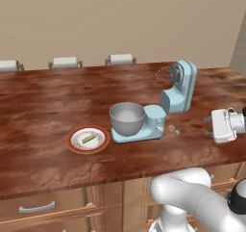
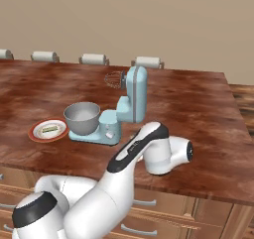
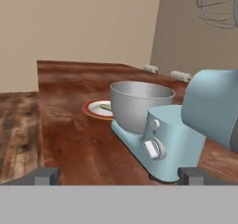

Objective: Add butter and sugar cubes to the stand mixer bowl and then turn on the stand mixer to begin making frosting.

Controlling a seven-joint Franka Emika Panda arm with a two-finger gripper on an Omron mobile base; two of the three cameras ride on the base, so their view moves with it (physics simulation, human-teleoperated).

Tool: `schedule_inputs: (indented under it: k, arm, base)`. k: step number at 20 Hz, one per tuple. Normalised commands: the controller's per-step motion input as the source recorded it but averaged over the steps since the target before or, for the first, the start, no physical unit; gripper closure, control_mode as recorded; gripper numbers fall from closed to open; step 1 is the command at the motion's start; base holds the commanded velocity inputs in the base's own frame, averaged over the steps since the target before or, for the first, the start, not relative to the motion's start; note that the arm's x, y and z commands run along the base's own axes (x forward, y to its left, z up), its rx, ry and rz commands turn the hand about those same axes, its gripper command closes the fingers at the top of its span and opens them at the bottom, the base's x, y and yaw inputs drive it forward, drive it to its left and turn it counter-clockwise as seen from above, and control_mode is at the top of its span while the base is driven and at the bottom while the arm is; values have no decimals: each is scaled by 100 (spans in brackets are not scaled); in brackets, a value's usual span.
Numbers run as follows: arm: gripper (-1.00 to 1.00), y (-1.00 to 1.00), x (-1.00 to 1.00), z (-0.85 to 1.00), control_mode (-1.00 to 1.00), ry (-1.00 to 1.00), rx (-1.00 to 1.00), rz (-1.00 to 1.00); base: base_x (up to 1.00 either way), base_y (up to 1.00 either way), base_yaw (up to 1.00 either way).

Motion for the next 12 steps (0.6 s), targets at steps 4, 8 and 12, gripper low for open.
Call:
schedule_inputs:
  k: [4,8,12]
  arm:
    - [-100,9,34,-32,-100,0,0,0]
    - [-100,0,45,-22,-100,0,0,0]
    - [-100,0,46,-29,-100,0,0,0]
  base:
    - [0,0,0]
    - [0,0,0]
    - [0,0,0]
